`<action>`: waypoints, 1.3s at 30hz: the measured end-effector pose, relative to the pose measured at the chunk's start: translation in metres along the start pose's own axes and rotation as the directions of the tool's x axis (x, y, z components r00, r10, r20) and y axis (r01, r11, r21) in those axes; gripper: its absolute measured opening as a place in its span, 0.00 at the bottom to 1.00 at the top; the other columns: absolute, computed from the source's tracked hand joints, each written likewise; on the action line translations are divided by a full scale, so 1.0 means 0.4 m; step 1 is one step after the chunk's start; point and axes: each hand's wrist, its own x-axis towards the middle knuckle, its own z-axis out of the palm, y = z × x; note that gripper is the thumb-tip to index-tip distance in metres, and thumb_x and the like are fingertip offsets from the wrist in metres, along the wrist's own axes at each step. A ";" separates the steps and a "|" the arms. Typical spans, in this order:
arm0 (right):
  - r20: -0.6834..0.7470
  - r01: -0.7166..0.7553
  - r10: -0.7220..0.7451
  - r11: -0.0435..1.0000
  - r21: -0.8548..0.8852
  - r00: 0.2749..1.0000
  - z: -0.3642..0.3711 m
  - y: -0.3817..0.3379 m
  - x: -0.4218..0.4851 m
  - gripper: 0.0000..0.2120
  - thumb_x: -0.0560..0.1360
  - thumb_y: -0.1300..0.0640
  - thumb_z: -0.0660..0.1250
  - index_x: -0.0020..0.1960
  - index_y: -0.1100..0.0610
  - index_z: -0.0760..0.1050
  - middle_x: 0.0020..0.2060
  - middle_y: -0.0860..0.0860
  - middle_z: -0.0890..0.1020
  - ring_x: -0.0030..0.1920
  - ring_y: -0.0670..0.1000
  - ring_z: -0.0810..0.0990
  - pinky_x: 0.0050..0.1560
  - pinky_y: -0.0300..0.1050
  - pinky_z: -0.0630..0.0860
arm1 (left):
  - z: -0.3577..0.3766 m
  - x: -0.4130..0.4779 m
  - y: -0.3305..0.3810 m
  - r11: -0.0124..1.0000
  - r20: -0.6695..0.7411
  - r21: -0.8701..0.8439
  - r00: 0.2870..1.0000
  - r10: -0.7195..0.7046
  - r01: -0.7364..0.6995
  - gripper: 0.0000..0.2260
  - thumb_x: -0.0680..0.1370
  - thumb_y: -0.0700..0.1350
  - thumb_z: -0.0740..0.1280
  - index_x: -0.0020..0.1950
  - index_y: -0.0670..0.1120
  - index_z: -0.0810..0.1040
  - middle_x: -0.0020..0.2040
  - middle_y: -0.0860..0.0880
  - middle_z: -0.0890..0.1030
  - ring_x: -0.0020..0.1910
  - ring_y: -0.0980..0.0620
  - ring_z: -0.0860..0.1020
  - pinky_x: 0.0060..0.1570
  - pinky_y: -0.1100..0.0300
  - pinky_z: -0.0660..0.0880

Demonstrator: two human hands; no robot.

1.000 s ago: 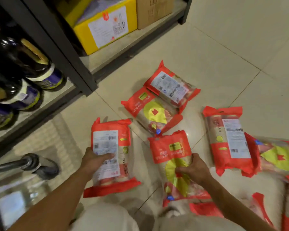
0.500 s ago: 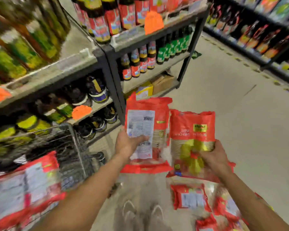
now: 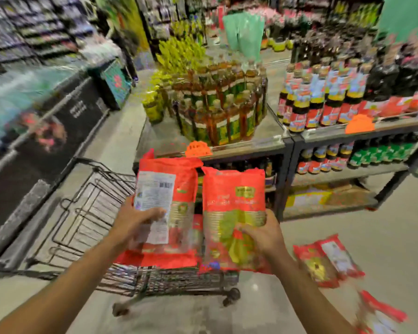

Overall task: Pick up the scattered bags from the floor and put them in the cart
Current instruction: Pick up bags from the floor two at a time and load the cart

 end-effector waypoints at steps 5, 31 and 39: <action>0.098 -0.072 0.072 0.997 -0.005 0.993 0.238 -0.003 0.034 0.34 0.59 0.60 0.84 0.59 0.53 0.70 0.52 0.54 0.83 0.49 0.54 0.84 0.52 0.57 0.82 | -0.221 0.050 -0.142 0.992 -0.166 -0.047 0.978 -0.123 0.117 0.18 0.68 0.34 0.80 0.51 0.46 0.77 0.47 0.47 0.86 0.41 0.48 0.86 0.41 0.53 0.83; -0.421 -0.579 0.440 0.759 -0.296 0.793 0.568 0.721 0.627 0.32 0.70 0.65 0.77 0.68 0.59 0.64 0.50 0.59 0.82 0.35 0.48 0.78 0.33 0.37 0.74 | -0.093 0.897 -1.102 0.827 -0.065 0.181 0.845 -0.530 0.532 0.35 0.61 0.56 0.82 0.63 0.46 0.74 0.56 0.45 0.85 0.52 0.43 0.85 0.58 0.41 0.80; -0.337 -0.458 0.329 0.433 -0.776 0.882 0.626 0.622 0.611 0.37 0.73 0.46 0.73 0.74 0.60 0.62 0.65 0.63 0.73 0.66 0.64 0.71 0.63 0.57 0.71 | -0.106 0.899 -0.965 0.723 0.062 0.663 0.947 -0.315 0.197 0.27 0.73 0.60 0.70 0.65 0.46 0.74 0.61 0.45 0.82 0.59 0.40 0.81 0.56 0.44 0.79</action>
